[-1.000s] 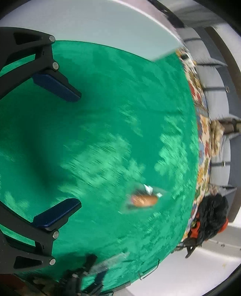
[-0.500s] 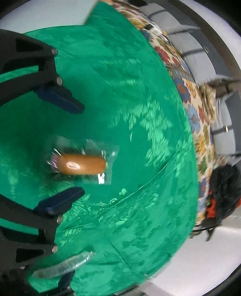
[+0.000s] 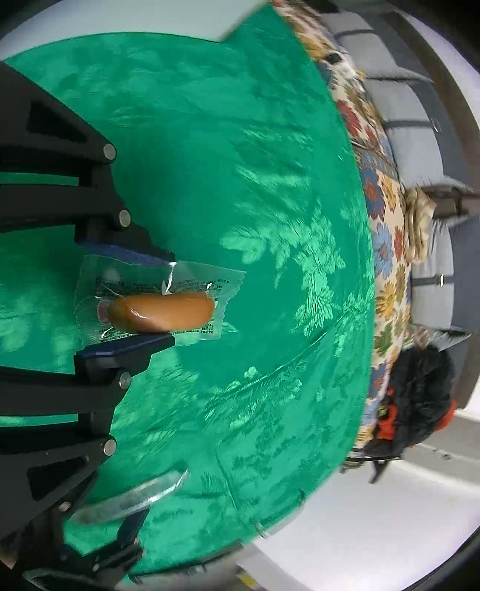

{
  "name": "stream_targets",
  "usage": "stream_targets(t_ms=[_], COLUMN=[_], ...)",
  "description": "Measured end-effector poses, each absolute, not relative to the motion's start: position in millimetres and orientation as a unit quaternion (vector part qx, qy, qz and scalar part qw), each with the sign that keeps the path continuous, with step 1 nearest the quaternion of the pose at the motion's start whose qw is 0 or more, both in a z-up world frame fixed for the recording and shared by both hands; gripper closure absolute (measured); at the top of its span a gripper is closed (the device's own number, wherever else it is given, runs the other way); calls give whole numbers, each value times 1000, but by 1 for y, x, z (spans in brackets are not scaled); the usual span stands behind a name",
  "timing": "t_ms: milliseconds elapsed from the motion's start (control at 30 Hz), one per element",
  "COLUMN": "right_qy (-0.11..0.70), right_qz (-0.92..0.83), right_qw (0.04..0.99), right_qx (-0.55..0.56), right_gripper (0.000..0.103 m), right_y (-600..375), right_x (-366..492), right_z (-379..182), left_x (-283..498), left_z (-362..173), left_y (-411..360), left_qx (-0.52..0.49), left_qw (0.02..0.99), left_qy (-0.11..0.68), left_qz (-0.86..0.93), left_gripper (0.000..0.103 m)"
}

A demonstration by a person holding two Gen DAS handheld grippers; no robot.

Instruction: Organize snacks

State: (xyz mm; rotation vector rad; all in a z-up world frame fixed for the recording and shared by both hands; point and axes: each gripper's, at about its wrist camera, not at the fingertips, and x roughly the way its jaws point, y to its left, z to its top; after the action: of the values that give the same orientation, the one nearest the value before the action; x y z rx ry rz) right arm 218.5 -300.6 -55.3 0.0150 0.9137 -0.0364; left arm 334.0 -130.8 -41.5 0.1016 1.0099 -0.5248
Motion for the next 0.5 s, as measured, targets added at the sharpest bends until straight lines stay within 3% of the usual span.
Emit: stream_targets(t_ms=[167, 300, 333, 367, 400, 500], right_qy=[443, 497, 509, 513, 517, 530], right_qz=[-16, -18, -18, -20, -36, -17], right_qw=[896, 868, 860, 858, 855, 846], right_qx=[7, 13, 19, 20, 12, 62], right_gripper=[26, 27, 35, 68, 87, 84], right_y=[-298, -294, -294, -295, -296, -306], right_x=[219, 228, 231, 231, 232, 232], right_z=[-56, -50, -49, -47, -44, -38], left_x=[293, 265, 259, 250, 244, 226], left_z=[-18, -1, 3, 9, 13, 27], left_y=[-87, -59, -53, -45, -39, -19], left_qx=[-19, -50, -56, -62, -67, -84], left_qw=[853, 859, 861, 863, 865, 869], left_qy=[459, 446, 443, 439, 435, 424], left_qz=[-248, -245, -244, -243, -242, -241], left_gripper=[67, 67, 67, 67, 67, 67])
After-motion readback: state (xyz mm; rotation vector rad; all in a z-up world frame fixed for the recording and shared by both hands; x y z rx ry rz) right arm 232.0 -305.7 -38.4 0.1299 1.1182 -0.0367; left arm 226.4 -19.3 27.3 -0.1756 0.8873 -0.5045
